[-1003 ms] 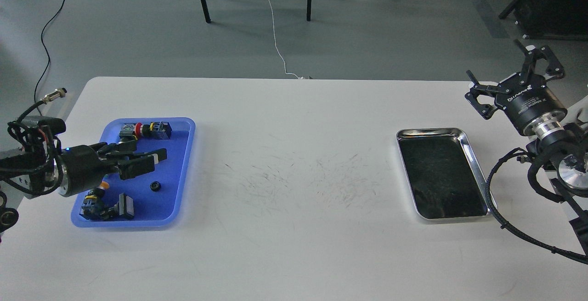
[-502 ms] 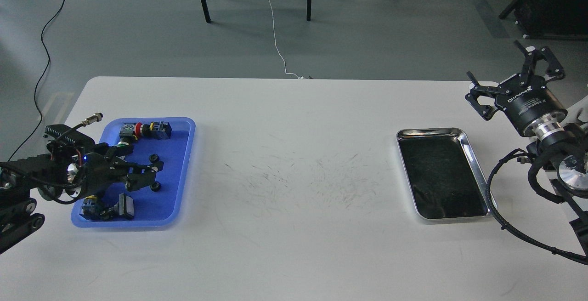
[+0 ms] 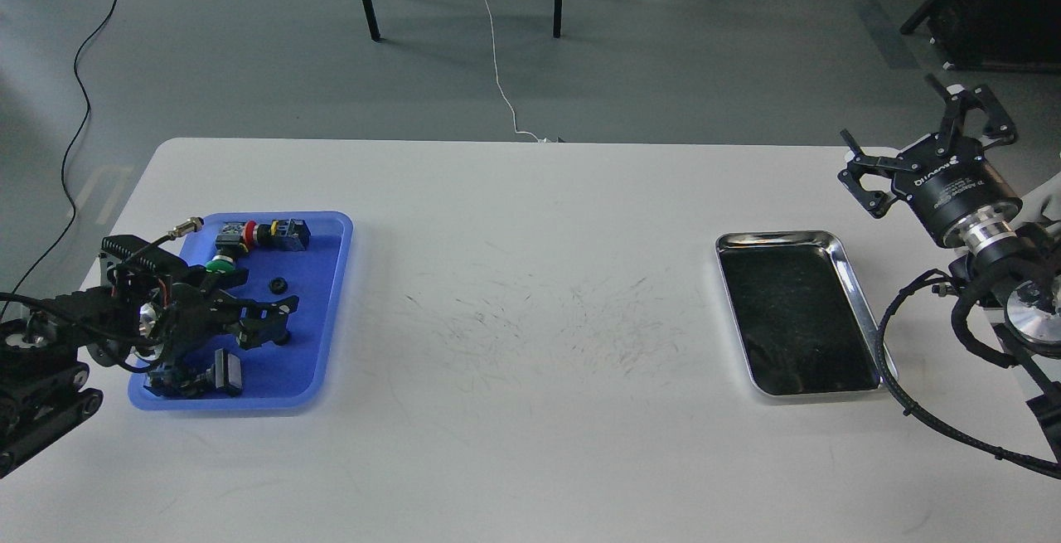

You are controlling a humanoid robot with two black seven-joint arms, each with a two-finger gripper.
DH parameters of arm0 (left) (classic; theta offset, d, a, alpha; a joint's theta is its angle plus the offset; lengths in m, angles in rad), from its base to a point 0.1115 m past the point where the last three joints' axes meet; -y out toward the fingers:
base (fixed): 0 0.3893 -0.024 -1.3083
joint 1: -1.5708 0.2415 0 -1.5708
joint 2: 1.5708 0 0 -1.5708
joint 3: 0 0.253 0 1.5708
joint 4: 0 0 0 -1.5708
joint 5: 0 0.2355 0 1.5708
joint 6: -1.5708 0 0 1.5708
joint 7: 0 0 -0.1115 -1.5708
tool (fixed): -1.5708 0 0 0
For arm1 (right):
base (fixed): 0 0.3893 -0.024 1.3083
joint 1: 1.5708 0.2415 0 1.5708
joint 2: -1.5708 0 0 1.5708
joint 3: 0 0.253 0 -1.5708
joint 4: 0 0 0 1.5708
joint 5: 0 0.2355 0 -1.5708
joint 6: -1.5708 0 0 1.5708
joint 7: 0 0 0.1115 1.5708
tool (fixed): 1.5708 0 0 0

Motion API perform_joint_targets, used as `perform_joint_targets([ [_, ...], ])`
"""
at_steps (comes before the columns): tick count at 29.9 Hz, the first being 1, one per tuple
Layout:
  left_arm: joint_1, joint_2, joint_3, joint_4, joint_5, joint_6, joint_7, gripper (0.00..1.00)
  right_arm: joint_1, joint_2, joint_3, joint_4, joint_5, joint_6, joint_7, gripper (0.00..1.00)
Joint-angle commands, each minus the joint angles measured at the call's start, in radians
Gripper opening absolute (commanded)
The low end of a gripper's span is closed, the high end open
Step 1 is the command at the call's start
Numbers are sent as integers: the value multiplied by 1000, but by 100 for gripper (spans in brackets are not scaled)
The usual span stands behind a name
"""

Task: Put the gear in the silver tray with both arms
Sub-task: 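Lower the left gripper and grasp a small black gear in the blue tray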

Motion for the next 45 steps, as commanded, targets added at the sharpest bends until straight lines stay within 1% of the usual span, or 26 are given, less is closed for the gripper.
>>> perform_joint_targets([
  [1,-13,-17,3,25,9,0,0,85,2,0,-1,0,-10,0,0,99],
  [4,-16,-39,9,58,15,0,0,83,4,0,-3,1,-10,0,0,99],
  [10,-39,-60,70,99,14,4,0,76,2,0,-4,0,-12,0,0,99],
  [12,-41,-67,73,117,14,9,0,75,4,0,-4,2,-12,0,-2,99],
  [18,-51,-85,84,140,14,11,0,66,2,0,-4,2,-12,0,0,99],
  [20,-51,-86,87,147,14,11,0,61,2,0,-4,2,-12,0,0,99],
  [22,-51,-86,90,148,14,11,2,54,0,0,-4,3,-12,0,0,99],
  [25,-51,-86,90,153,14,11,2,49,0,0,-4,3,-12,0,-2,99],
  [26,-51,-86,90,156,14,11,2,46,0,0,-4,3,-12,0,0,99],
  [27,-51,-85,90,157,14,11,2,43,0,0,-4,3,-12,0,0,99],
  [30,-51,-85,90,160,12,11,0,29,-1,3,-6,3,-12,0,0,99],
  [34,-51,-85,90,160,3,11,-1,21,-1,5,-6,3,-12,0,0,99],
  [38,-51,-85,90,160,2,11,-1,9,-1,3,-6,3,-12,0,0,99],
  [42,-57,-82,87,154,-2,12,-3,8,0,2,-4,5,-12,0,0,99],
  [45,-108,-70,85,109,0,12,-4,8,0,0,-4,6,-12,0,-2,99],
])
